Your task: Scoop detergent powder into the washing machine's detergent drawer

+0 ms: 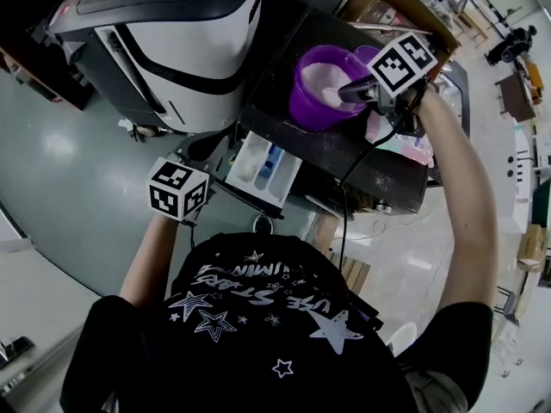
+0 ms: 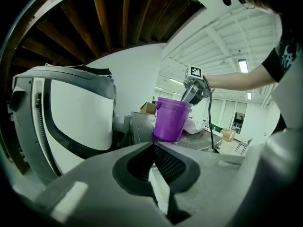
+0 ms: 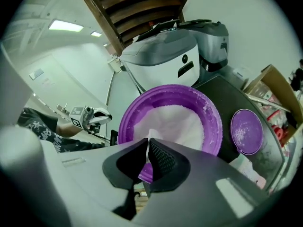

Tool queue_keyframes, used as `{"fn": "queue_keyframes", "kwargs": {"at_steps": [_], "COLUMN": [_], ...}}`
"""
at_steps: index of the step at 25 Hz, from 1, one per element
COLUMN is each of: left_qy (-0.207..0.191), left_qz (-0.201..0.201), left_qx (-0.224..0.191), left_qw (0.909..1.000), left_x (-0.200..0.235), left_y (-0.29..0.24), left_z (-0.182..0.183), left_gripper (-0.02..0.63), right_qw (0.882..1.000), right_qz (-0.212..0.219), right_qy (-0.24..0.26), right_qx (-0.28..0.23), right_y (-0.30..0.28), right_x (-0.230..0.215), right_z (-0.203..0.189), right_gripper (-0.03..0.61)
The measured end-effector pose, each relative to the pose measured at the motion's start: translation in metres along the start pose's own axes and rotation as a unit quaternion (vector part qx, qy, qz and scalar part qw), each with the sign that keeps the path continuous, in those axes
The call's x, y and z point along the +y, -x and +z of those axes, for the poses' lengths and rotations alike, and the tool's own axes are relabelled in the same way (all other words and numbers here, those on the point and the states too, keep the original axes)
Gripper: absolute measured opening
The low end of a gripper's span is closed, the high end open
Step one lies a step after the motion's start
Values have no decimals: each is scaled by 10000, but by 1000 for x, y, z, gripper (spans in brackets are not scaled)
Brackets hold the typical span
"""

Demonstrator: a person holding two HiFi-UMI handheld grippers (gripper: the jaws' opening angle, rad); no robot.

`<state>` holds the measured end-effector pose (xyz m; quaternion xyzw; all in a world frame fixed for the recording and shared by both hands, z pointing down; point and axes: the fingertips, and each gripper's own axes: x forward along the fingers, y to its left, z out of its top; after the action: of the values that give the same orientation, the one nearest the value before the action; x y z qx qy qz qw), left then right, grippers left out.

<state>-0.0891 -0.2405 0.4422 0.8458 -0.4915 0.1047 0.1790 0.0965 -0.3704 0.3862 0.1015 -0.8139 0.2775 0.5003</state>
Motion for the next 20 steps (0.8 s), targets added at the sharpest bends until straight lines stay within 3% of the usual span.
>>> {"fn": "queue_keyframes", "kwargs": {"at_steps": [4,12,17,20], "left_qy": [-50,-103,-125,-148], "left_qz": [-137,-350,-449,-529], "left_qx": [35,118,163,194], "left_qw": [9999,9993,9988,9983], "left_x": [-5,-10,-11,-15], "left_y": [-2,-2,1,2], "left_z": [-1,-3,-6,-7], "left_gripper": [2,2,1,2], "right_qw": [9966,9773,9569,9414], "right_qz": [-44,-75,-394,-247], "right_qy": [-508,-1279,-1579,-1781], "right_qx": [-642,-1685,-2404,-2855], "right_y": [10,21,34,38], "right_x": [-3,-6,-7,0], "right_z": [2,0,-1,1], "right_gripper": [37,37,37,37]}}
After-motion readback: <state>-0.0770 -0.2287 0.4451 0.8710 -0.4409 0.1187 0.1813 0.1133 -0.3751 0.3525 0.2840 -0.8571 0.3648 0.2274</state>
